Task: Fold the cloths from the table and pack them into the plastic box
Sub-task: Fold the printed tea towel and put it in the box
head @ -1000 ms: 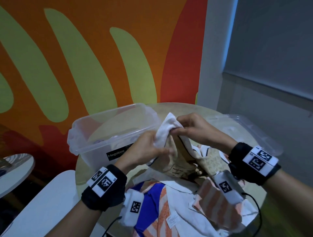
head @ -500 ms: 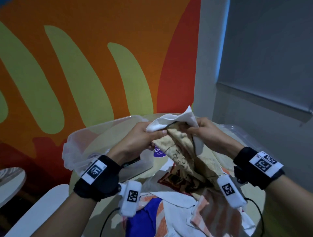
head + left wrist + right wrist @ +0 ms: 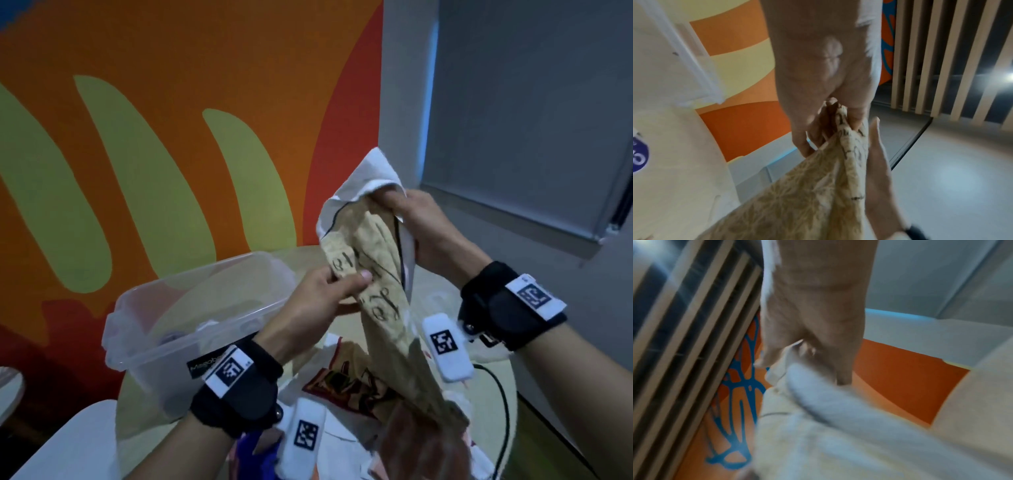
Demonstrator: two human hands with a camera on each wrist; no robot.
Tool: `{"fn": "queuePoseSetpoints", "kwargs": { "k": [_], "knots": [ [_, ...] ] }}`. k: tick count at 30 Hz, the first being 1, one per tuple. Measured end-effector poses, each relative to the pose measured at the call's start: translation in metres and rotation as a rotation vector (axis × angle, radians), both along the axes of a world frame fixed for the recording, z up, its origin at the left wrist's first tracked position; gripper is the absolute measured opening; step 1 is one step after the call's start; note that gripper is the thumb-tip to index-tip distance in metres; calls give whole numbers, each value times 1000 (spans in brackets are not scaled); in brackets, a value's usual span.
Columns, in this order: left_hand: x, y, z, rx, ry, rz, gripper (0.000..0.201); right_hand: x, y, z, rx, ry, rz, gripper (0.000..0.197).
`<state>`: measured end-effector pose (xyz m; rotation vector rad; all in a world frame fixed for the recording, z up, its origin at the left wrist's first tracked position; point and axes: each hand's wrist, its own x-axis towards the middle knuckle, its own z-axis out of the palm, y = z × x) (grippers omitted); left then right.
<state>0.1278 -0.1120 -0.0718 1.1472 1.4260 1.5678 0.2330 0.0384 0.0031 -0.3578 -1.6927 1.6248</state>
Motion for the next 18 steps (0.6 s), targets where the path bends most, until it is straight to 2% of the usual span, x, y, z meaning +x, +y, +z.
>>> {"fn": "queuePoseSetpoints", "kwargs": {
  "k": [2, 4, 7, 8, 12, 15, 18],
  "knots": [
    [-6, 1, 19, 55, -124, 37, 34, 13, 5, -9, -70, -107, 296, 56],
    [-17, 1, 34, 63, -119, 64, 40, 19, 5, -27, -37, -207, 412, 58],
    [-30, -2, 49, 36, 48, 117, 37, 14, 9, -40, -66, -132, 267, 37],
    [-36, -3, 52, 47, 76, 160, 35, 13, 13, -38, -102, -73, 199, 37],
    [-57, -5, 65, 128, 38, 300, 33, 17, 14, -13, -155, 76, 59, 66],
    [-53, -1, 75, 212, -137, 283, 35, 20, 11, 0, -105, 93, 111, 38],
    [-46, 5, 77, 343, -387, 217, 37, 19, 4, -2, 107, -112, 196, 13]
  ]
}}
